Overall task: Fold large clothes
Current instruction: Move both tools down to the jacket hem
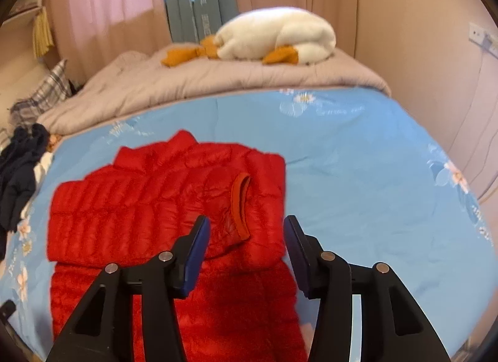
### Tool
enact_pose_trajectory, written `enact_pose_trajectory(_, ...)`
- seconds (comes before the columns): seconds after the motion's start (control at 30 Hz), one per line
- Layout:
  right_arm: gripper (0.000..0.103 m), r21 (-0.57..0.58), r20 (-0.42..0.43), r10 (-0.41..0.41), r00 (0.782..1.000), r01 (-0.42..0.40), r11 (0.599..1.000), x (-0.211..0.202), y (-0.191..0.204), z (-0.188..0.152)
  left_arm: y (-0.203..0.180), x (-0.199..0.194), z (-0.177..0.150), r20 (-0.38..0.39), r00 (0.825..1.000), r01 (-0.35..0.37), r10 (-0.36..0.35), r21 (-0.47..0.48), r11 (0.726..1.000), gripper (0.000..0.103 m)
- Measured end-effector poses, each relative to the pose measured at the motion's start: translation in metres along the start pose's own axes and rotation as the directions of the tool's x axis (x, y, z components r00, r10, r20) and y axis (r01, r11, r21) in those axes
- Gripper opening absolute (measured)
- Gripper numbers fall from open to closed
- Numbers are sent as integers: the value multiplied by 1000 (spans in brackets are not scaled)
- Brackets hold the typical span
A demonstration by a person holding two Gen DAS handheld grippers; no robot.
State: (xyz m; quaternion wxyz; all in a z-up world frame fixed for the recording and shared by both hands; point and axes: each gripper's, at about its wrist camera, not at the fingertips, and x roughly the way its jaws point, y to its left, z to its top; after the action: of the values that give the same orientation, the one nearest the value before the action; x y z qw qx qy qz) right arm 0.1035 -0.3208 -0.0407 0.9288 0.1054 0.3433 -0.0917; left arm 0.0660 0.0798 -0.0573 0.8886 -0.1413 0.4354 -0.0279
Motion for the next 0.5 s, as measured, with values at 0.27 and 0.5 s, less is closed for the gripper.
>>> enact_pose_trajectory(0.27, 85, 10, 102, 79, 992, -80, 997, -53, -12, -23, -13, -8, -21, 7, 999, 46, -46, 28, 999, 95)
enact_pose_trajectory(0.5, 94, 12, 85, 105, 991, -107, 994, -63, -26, -70, -13, -5, -41, -25, 997, 69, -68, 42, 997, 95)
